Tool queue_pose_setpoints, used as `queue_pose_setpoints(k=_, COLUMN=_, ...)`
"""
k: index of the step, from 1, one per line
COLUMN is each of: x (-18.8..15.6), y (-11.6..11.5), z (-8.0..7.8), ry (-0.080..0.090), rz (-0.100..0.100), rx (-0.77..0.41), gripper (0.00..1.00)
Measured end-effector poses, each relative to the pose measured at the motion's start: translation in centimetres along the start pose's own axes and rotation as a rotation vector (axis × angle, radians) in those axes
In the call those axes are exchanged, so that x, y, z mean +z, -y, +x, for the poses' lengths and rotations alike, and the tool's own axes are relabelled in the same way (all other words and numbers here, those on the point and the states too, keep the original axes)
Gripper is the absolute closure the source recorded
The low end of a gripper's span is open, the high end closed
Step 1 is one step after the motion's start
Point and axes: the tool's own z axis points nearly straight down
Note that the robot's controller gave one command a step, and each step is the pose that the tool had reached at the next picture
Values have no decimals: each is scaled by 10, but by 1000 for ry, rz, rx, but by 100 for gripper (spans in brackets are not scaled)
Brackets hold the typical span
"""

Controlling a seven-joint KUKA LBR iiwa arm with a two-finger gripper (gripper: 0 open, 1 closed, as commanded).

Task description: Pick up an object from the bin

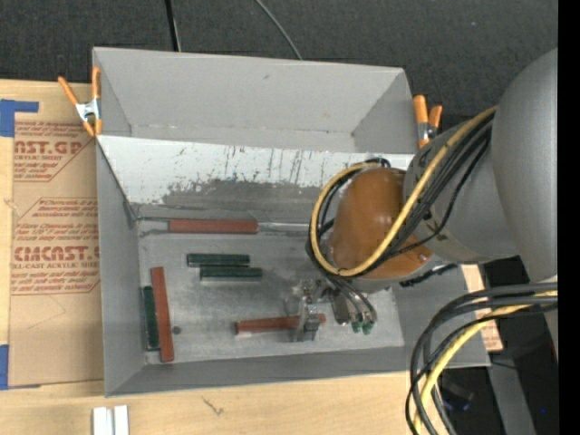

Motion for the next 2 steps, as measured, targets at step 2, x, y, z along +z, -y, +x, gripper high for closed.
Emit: queue_pose_setpoints(k=2, x=-118, y=20, z=-3, ry=3, rz=1, rx=-15, gripper=100)
